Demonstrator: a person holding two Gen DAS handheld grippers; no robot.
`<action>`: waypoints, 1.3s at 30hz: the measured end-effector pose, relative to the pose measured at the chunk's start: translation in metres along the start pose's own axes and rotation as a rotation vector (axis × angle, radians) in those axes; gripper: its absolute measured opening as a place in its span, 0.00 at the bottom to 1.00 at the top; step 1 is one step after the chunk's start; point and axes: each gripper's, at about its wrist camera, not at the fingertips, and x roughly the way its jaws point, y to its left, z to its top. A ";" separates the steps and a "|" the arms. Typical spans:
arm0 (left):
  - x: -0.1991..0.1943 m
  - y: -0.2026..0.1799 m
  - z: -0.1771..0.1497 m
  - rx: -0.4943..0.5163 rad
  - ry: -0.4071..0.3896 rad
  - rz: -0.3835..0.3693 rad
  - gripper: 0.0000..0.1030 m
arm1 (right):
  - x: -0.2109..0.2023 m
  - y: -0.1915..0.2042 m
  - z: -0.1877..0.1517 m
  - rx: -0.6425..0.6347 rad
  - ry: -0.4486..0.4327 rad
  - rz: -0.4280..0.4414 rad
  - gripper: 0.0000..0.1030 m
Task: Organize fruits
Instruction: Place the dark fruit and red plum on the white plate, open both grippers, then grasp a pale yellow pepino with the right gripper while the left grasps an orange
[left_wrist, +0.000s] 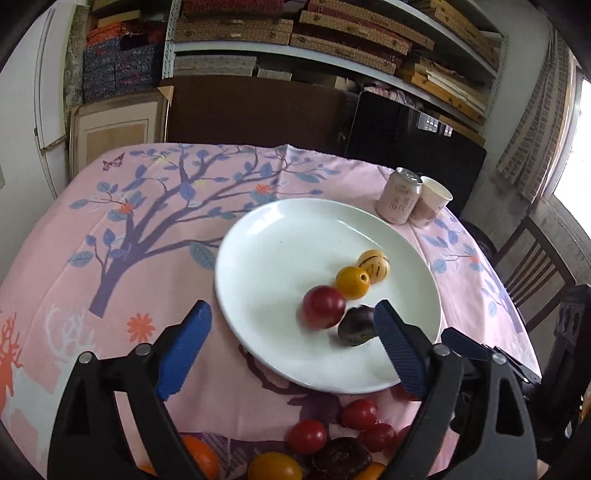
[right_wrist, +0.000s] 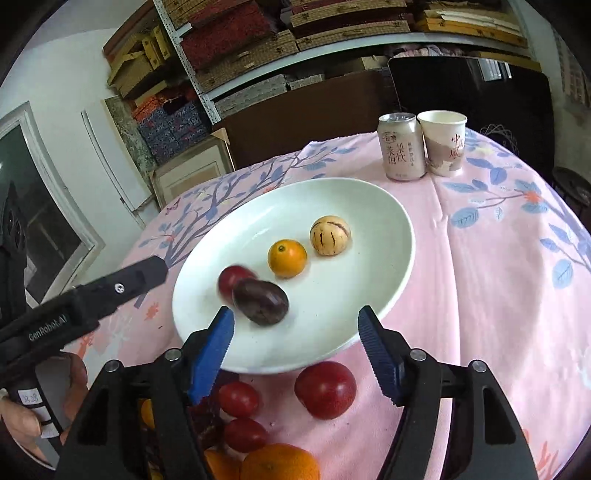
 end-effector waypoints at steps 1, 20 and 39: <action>-0.005 0.003 -0.002 0.000 -0.002 0.006 0.87 | -0.003 -0.002 -0.001 0.001 0.003 0.009 0.68; -0.058 0.081 -0.080 0.049 0.032 0.114 0.90 | -0.045 -0.032 -0.033 0.033 0.022 -0.054 0.71; -0.068 0.095 -0.120 0.130 0.099 0.145 0.90 | -0.069 0.012 -0.094 -0.175 0.135 0.015 0.74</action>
